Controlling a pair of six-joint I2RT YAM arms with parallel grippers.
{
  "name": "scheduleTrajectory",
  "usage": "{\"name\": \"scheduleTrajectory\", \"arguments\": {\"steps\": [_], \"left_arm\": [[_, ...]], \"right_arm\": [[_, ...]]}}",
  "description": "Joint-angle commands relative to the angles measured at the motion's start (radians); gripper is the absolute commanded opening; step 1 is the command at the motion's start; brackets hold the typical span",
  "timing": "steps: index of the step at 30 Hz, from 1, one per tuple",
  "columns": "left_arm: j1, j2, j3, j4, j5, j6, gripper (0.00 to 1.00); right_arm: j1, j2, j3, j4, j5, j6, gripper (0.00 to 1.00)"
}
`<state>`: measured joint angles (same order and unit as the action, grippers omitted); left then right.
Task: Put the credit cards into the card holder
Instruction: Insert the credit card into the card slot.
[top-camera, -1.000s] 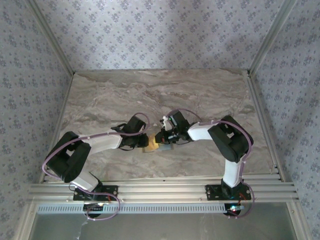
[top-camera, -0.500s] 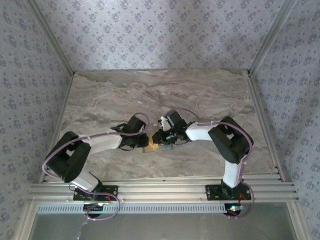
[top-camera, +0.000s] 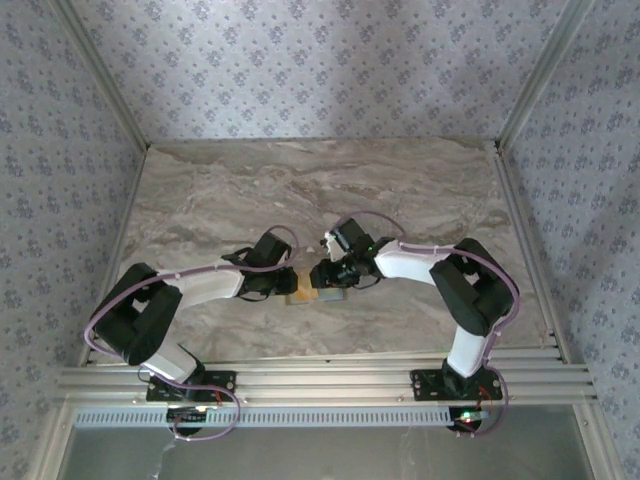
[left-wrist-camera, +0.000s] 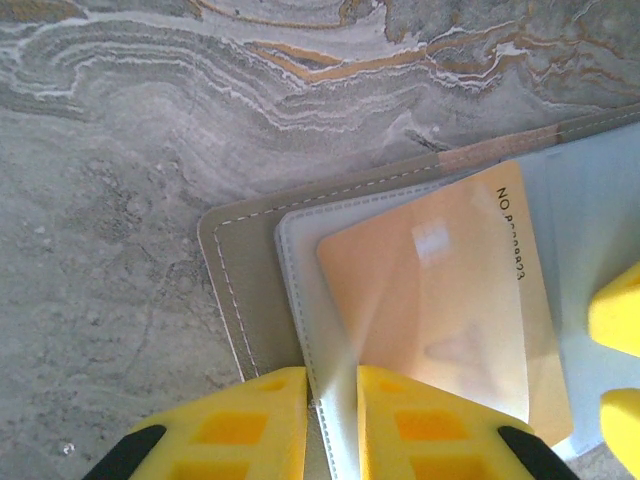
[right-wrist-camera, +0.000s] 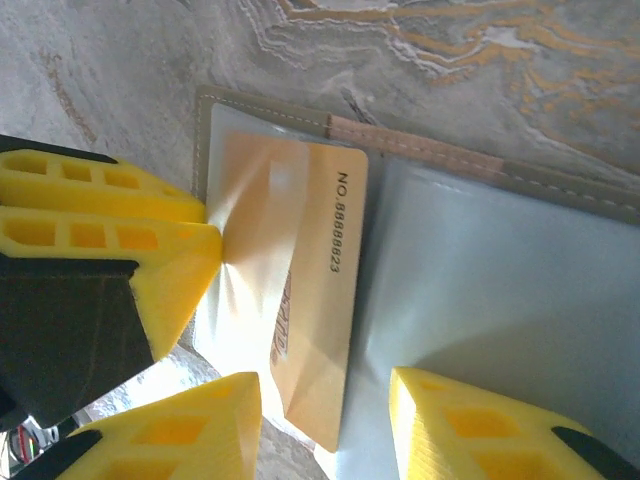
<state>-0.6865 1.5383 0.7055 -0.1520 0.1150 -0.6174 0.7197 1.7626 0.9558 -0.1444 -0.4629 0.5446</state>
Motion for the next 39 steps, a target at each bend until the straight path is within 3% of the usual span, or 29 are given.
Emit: {"name": "scheduleTrajectory", "arguments": {"steps": [1,11,32,39], "left_arm": [[0.002,0.034,-0.053,-0.078,0.0,0.01,0.19],[0.004,0.01,-0.066,-0.065,0.02,0.008,0.2],[0.012,-0.005,-0.077,-0.058,0.035,0.005,0.22],[0.015,-0.004,-0.079,-0.051,0.048,0.002,0.23]], "right_arm": [[0.016,-0.019,0.036,-0.067,0.034,-0.032,0.38],[0.026,0.044,0.078,-0.069,0.029,-0.032,0.27],[0.047,0.102,0.11,-0.04,-0.005,-0.013,0.18],[0.057,0.018,0.108,-0.096,0.052,-0.043,0.19]]}}
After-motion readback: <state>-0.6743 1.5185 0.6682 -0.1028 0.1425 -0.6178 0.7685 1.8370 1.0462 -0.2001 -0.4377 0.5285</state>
